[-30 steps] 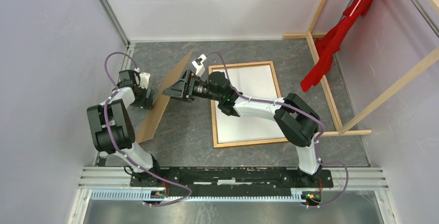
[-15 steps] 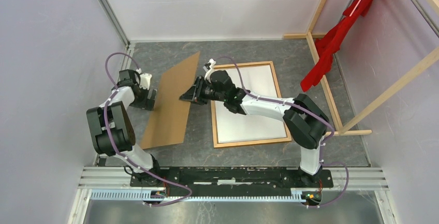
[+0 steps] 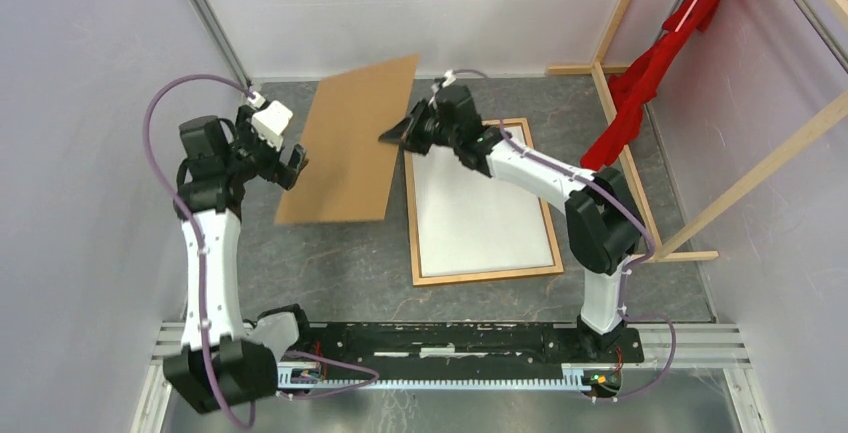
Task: Put the photo into the frame
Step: Pick up the photo frame item at the center of the board, then turn over the photo frame item on the photo frame.
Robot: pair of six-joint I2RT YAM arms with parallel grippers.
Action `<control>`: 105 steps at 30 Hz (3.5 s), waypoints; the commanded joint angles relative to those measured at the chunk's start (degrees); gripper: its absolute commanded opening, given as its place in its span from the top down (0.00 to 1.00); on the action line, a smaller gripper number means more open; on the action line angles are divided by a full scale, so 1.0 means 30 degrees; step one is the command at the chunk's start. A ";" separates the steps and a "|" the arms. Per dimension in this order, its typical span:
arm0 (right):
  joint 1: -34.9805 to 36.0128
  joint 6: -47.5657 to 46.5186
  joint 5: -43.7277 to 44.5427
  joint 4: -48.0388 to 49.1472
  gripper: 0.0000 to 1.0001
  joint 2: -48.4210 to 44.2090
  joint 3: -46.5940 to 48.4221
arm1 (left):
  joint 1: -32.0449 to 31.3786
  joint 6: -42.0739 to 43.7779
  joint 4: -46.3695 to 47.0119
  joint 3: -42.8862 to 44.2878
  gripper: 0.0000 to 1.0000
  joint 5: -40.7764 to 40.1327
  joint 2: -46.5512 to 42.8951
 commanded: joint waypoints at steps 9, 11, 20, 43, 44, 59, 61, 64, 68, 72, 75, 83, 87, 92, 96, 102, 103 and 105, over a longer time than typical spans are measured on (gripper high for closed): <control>-0.2897 0.3628 -0.1426 0.2124 1.00 -0.0196 0.3543 | -0.0096 1.1825 -0.4600 -0.0916 0.00 0.7656 -0.4274; -0.2907 0.3681 -0.1573 0.2059 1.00 -0.0362 0.3438 | -0.0099 1.3216 -0.3948 -0.1747 0.00 0.7436 -0.4997; -0.2731 0.4878 -0.2175 0.3816 1.00 -0.2211 0.0498 | -0.0778 1.6518 0.2638 -0.6230 0.03 0.5705 -0.7894; -0.1632 0.4983 -0.3789 0.5261 0.95 -0.3800 -0.1472 | -0.2069 1.6795 1.1302 -1.0647 0.67 0.3706 -0.9464; -0.1642 0.4575 -0.4107 0.5266 0.91 -0.3831 -0.1536 | -0.2078 1.6681 1.1801 -1.0515 0.75 0.3715 -0.9363; -0.3981 -0.7785 -1.0927 0.0623 0.12 -0.5396 -0.1211 | -0.2088 1.2984 0.9418 -0.6292 0.98 0.3111 -0.8513; -0.4516 -1.1665 -1.0696 -0.2838 0.10 -0.6088 -0.0368 | -0.2087 1.2963 0.6372 -0.4601 0.98 0.3530 -0.7812; -0.4743 -1.7035 -0.9334 -0.6761 0.09 -0.7189 0.0636 | -0.2080 1.3482 0.2474 -0.2456 0.98 0.4403 -0.6951; -0.4422 -2.1961 -0.6575 -0.6391 0.08 -0.9629 -0.1000 | -0.2084 1.4607 -0.1805 0.0048 0.98 0.5290 -0.5752; -0.4035 -2.5949 -0.7355 -0.5240 0.06 -1.1209 -0.2818 | -0.2080 1.6256 -0.6187 0.2634 0.98 0.5701 -0.4511; -0.3217 -2.9274 -0.8249 -0.4367 0.06 -1.2493 -0.4452 | -0.2081 1.8010 -0.9578 0.4434 0.98 0.5863 -0.3590; -0.1651 -3.2654 -0.8629 -0.3883 0.03 -1.3588 -0.6050 | -0.2077 2.1367 -1.4243 0.5614 0.98 0.5895 -0.3517; -0.0546 -3.3250 -0.8294 -0.4577 0.08 -1.2602 -0.5654 | -0.2080 2.2111 -1.5337 0.5994 0.98 0.5813 -0.3584; 0.0777 -3.3974 -0.7877 -0.5433 0.10 -1.1917 -0.5784 | -0.2086 2.2151 -1.5663 0.6105 0.98 0.5621 -0.3616; 0.1379 -3.3438 -0.7531 -0.3905 0.13 -1.2485 -0.7186 | -0.2081 2.2262 -1.5679 0.5868 0.98 0.5604 -0.3675; 0.1617 -3.3474 -0.7144 -0.2921 0.31 -1.1901 -0.7353 | -0.2073 2.2389 -1.5633 0.5804 0.98 0.5431 -0.3731; 0.1650 -3.3501 -0.6996 -0.2907 0.35 -1.1727 -0.7303 | -0.2071 2.2364 -1.5648 0.5820 0.98 0.5429 -0.3710; 0.1690 -3.3405 -0.6665 -0.2772 0.44 -1.1390 -0.7261 | -0.2069 2.2328 -1.5646 0.5831 0.98 0.5369 -0.3685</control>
